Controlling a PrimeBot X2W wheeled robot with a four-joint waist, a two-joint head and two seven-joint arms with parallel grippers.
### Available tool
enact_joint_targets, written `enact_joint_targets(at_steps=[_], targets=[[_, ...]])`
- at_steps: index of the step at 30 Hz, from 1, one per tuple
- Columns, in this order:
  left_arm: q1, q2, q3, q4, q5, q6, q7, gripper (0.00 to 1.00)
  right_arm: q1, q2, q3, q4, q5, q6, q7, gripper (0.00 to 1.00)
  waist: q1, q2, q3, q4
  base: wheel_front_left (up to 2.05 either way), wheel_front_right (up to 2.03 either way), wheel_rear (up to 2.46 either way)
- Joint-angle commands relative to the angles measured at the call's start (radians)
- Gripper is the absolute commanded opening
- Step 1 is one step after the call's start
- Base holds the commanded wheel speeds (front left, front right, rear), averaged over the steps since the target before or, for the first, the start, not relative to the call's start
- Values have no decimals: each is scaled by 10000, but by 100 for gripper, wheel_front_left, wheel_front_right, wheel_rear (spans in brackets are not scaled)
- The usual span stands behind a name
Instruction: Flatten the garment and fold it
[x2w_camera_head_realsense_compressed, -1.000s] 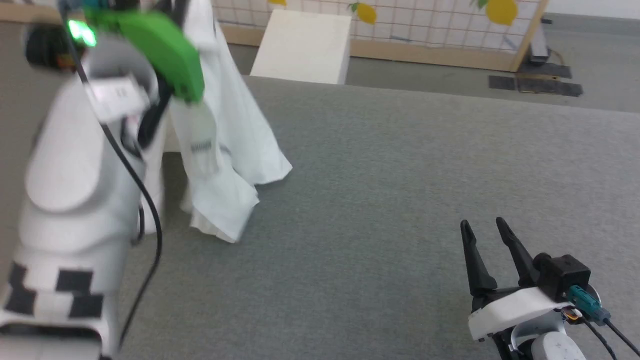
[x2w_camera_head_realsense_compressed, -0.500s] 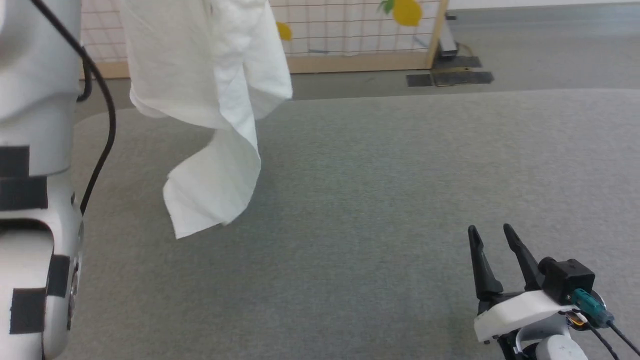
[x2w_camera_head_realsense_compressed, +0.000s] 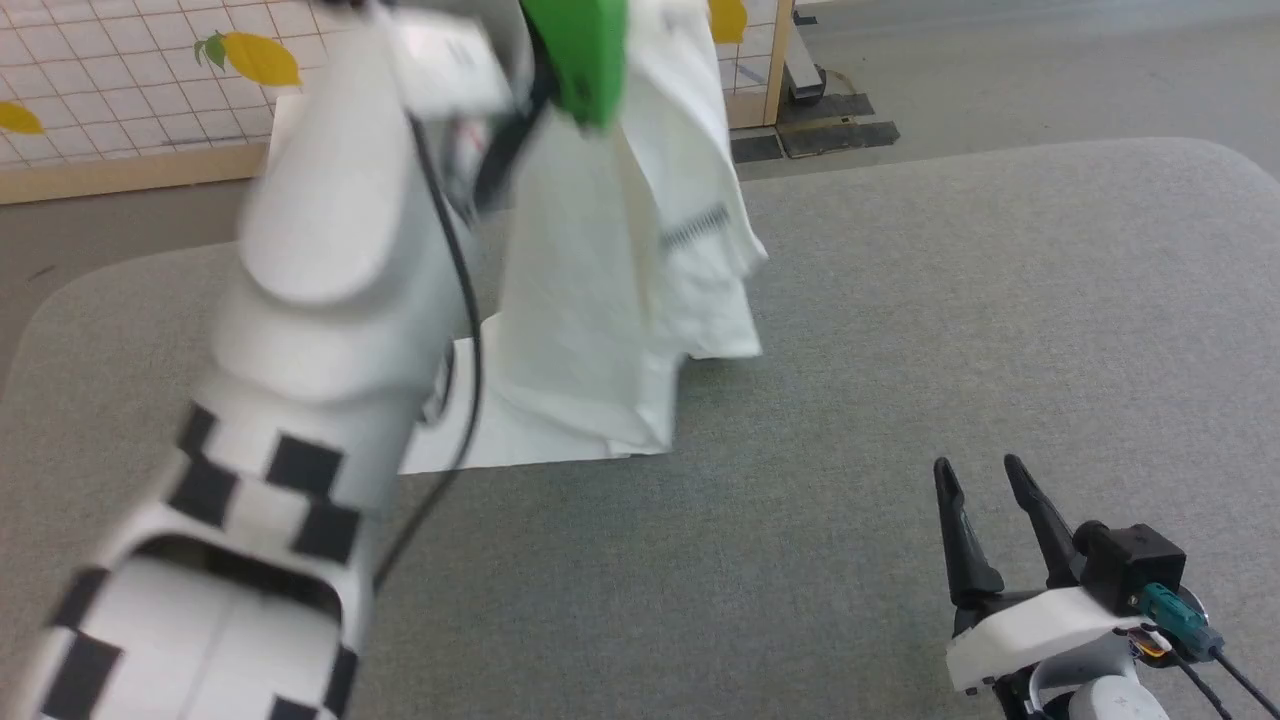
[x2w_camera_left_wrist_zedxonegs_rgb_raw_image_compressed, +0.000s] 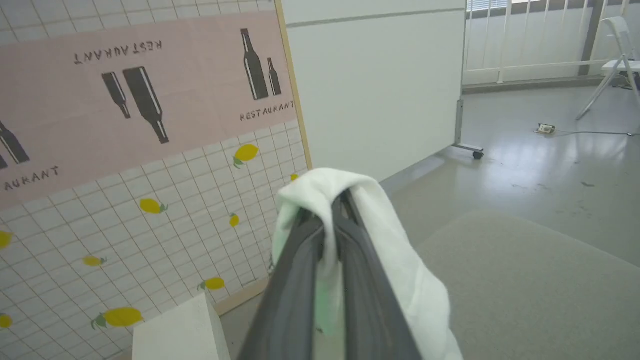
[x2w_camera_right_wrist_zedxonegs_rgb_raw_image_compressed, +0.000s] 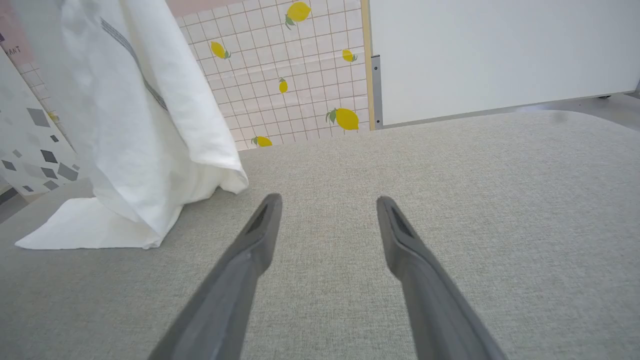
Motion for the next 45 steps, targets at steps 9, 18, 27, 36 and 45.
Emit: enact_joint_targets(at_steps=[9,18,27,36,45], targets=[[4411,-408,-1633,478,-1545,-31,311,0,-82,-1,105,51,89,-13,-58,100,0,-1,257,-75,0,0,0],[6859,-420,-2876,816,-2834,546,1457,100,-72,-1,233,81,318,-13,-59,100,0,-1,301,7,0,0,0],[6783,222,-277,-1918,-4410,1338,-616,100,63,-1,-36,192,271,-13,-60,100,0,-1,-185,642,0,0,0],[8286,1889,813,-3347,-2603,2143,-4102,100,13,-1,-72,358,394,-13,10,100,0,-1,-494,1009,0,0,0],[10680,1605,1396,-4258,-1528,2823,-5106,100,-51,-1,-87,388,504,-13,703,100,0,-1,-424,1216,0,0,0]])
